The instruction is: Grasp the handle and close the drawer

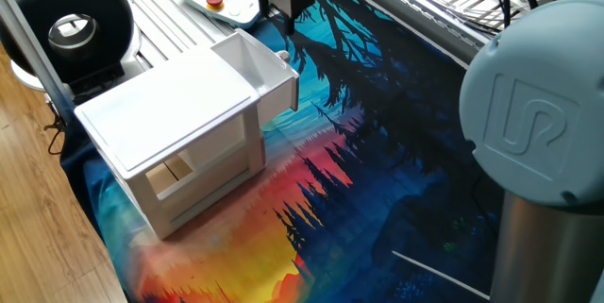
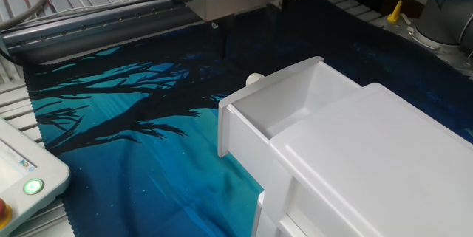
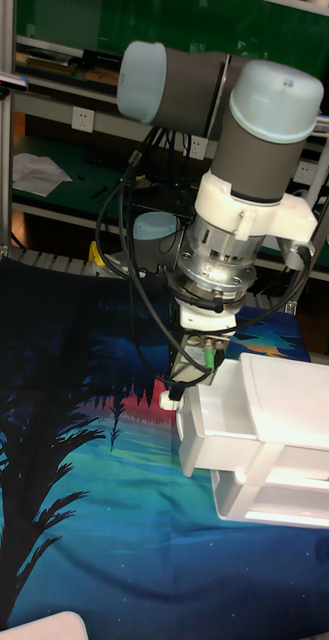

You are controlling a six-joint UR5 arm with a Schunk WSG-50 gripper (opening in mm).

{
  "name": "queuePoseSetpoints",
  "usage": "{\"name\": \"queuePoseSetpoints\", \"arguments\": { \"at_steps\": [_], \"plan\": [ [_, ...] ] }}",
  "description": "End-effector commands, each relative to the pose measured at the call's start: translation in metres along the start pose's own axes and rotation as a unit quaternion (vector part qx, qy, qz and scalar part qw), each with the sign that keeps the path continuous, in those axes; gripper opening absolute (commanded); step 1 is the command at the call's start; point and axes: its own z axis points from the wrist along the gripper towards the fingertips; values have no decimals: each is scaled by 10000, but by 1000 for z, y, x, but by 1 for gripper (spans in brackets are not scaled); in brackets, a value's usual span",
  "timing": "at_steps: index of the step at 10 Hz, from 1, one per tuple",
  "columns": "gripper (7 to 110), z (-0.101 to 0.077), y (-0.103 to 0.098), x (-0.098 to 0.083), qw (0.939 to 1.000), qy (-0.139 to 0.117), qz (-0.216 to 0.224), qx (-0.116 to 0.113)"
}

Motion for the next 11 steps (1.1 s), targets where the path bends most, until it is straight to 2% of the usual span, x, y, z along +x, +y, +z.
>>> {"name": "queuePoseSetpoints", "arguments": {
  "at_steps": [1,3,6,7,9,11],
  "plan": [
    [66,-2,6,-19,9991,-394,-24,-121],
    [66,-3,10,-25,9985,-509,-86,-195],
    [66,-4,8,-33,9975,-685,-92,-147],
    [66,-3,7,-30,9978,-624,-157,-128],
    [66,-1,6,-8,9995,-172,-244,-111],
    [66,-1,4,-4,9997,-87,-225,-75]
  ]
}}
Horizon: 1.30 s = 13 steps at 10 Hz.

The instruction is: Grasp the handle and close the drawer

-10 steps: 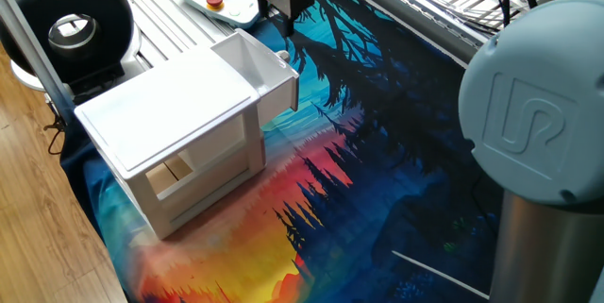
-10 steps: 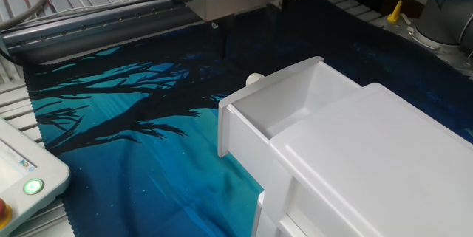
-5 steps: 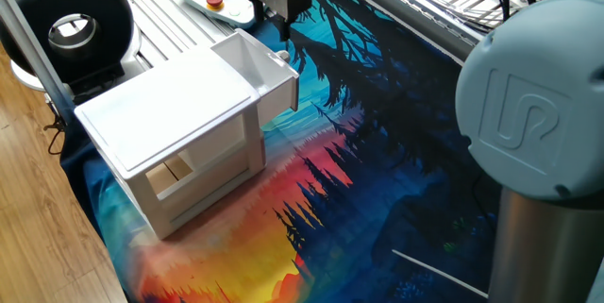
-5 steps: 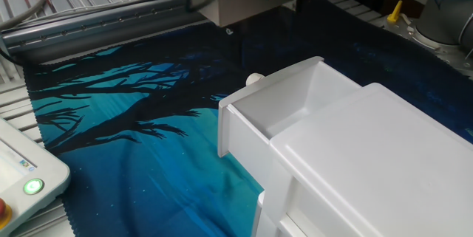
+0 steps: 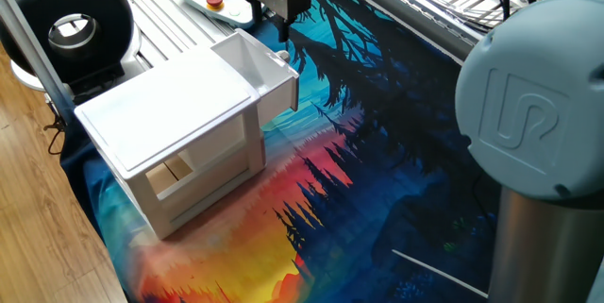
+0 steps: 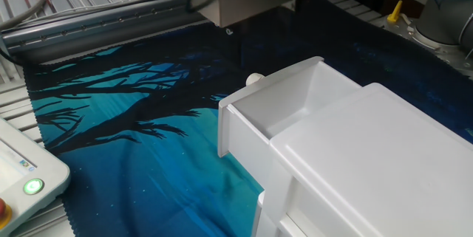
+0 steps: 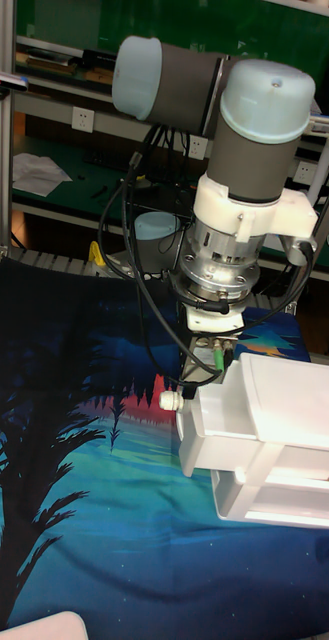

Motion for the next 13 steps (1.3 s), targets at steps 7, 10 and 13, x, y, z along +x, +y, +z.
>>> {"name": "queuePoseSetpoints", "arguments": {
  "at_steps": [7,10,13],
  "plan": [
    [66,21,3,6,10000,0,32,66],
    [66,29,1,-5,9996,-187,207,46],
    [66,41,1,-11,9987,-350,359,44]
  ]
}}
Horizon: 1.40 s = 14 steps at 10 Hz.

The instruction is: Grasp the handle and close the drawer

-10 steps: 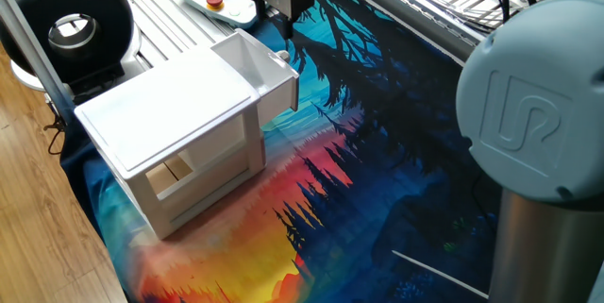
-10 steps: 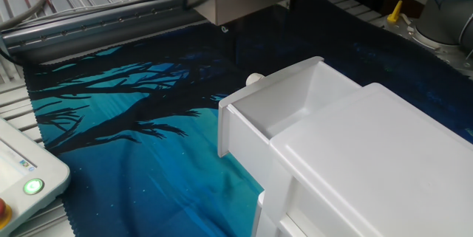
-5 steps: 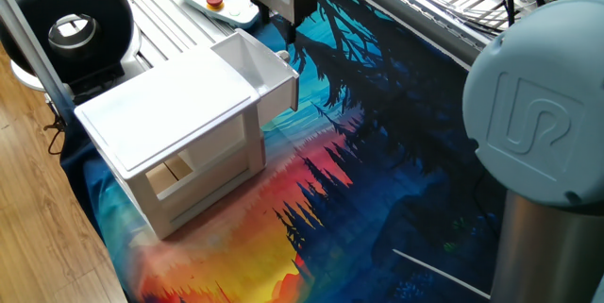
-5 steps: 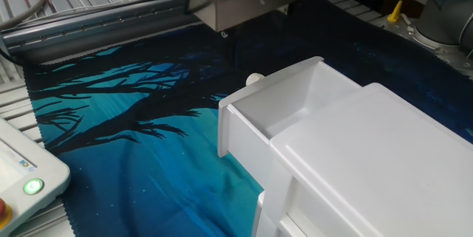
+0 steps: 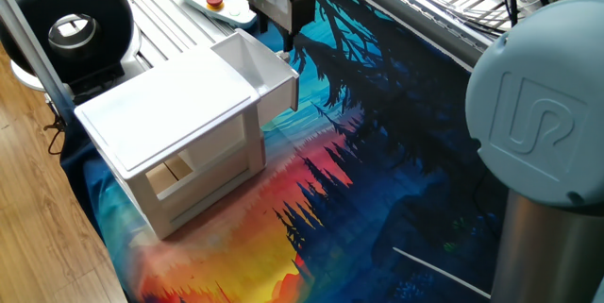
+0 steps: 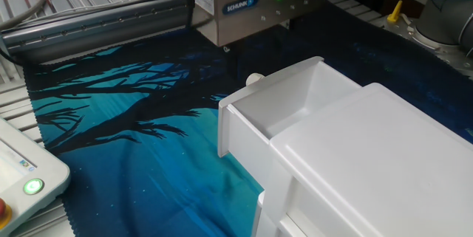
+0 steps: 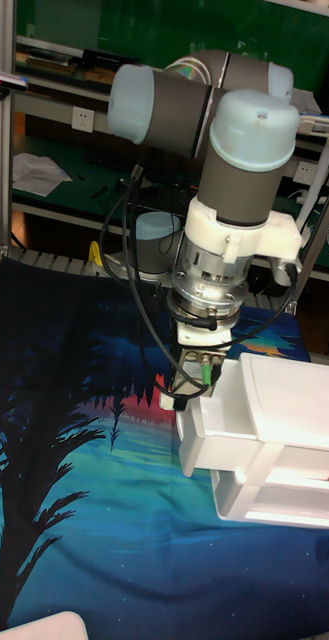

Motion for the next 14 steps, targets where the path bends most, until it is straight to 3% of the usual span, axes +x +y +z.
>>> {"name": "queuePoseSetpoints", "arguments": {
  "at_steps": [1,5,7,8,9,13,14],
  "plan": [
    [66,13,0,-11,9991,-296,296,-7],
    [66,18,3,-2,9994,-242,229,-11],
    [66,19,4,11,10000,12,73,-13],
    [66,19,4,10,9999,12,127,-6],
    [66,20,-1,19,9997,195,126,96],
    [66,24,-6,18,9994,66,266,226],
    [66,25,-1,22,9997,148,147,96]
  ]
}}
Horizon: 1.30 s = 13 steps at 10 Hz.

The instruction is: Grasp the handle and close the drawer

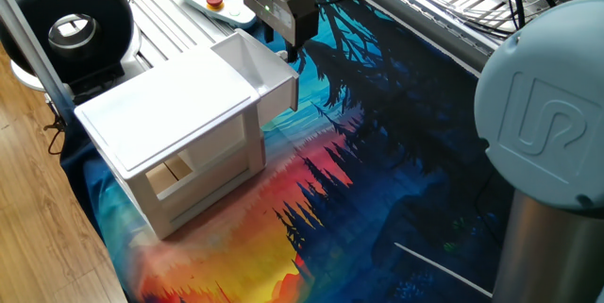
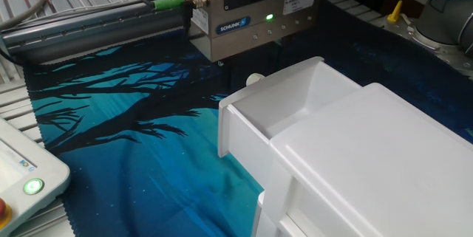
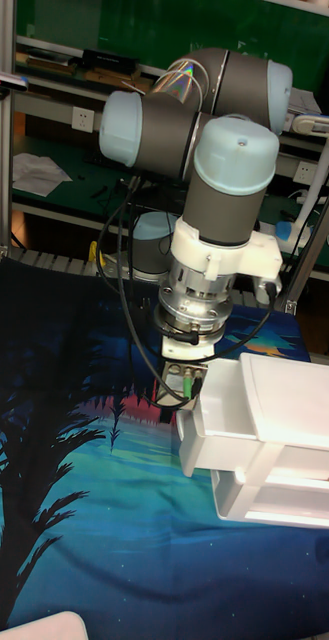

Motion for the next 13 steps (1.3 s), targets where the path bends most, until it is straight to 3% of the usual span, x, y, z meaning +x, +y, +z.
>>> {"name": "queuePoseSetpoints", "arguments": {
  "at_steps": [1,4,5,8,13],
  "plan": [
    [66,2,1,5,10000,50,19,-20],
    [66,3,0,0,10000,-59,70,8],
    [44,4,-1,-2,9999,-83,62,38],
    [44,8,-1,-12,9998,-167,-53,106],
    [44,15,-3,-16,9955,-403,-790,323]
  ]
}}
